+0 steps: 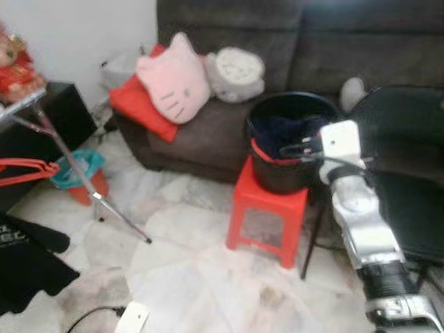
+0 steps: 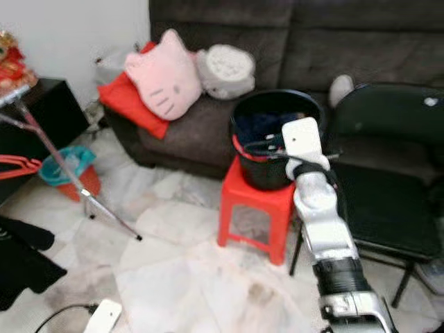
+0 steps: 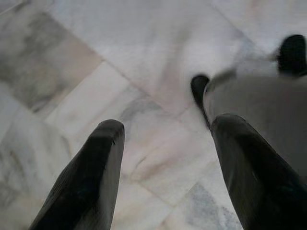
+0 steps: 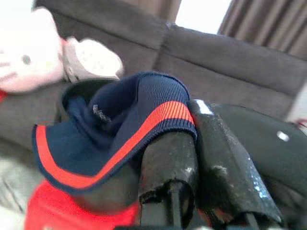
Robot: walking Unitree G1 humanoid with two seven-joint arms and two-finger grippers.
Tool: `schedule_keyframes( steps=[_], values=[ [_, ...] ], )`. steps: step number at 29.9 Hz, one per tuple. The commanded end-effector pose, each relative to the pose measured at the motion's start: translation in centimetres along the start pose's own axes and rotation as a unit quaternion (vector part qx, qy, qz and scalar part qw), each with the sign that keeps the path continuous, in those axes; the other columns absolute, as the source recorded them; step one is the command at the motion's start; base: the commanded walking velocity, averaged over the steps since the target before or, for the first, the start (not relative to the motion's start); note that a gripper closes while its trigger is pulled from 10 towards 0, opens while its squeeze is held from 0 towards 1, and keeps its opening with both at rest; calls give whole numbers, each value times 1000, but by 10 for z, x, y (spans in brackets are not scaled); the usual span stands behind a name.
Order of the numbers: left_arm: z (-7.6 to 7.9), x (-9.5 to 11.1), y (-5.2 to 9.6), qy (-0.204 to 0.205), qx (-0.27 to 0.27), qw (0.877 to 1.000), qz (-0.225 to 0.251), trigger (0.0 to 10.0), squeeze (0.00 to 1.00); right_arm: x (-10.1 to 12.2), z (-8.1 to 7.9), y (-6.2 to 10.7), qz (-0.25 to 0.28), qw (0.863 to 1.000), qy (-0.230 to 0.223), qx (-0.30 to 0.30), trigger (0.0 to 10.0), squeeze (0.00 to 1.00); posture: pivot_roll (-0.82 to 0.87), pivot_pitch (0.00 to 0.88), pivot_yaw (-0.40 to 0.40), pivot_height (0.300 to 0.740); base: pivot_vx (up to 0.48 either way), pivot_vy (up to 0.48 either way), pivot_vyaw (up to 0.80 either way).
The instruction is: Hang hanger
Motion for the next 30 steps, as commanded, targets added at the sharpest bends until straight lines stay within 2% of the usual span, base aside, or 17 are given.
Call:
schedule_keyframes(
  steps=[1,18,30],
  values=[
    [-8,-10,2,-3,10,1000,-15,10000,0,18,-3,-1,29,1000,0,2,10000,0,-58,0,47,740,-330,0,0],
    [-8,-8,2,0,11,1000,-12,10000,0,22,-6,-2,37,999,-1,8,10000,0,-60,0,44,740,-330,0,0],
    [-8,-8,2,-3,12,1000,-13,10000,0,11,-13,-1,23,1000,-1,21,10000,0,-59,0,40,740,-304,0,0]
  ],
)
Point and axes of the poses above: a point about 5 cm out from each wrist's last joint towards the gripper, its own y axis pointing back from the gripper into the wrist, its own x axis along the axis of the wrist's last joint, z = x × y, the point moved 5 cm from there along -y, pointing out of the wrist towards the gripper, and after that the axes turned 14 degrees about y, right-handed, at the moved point
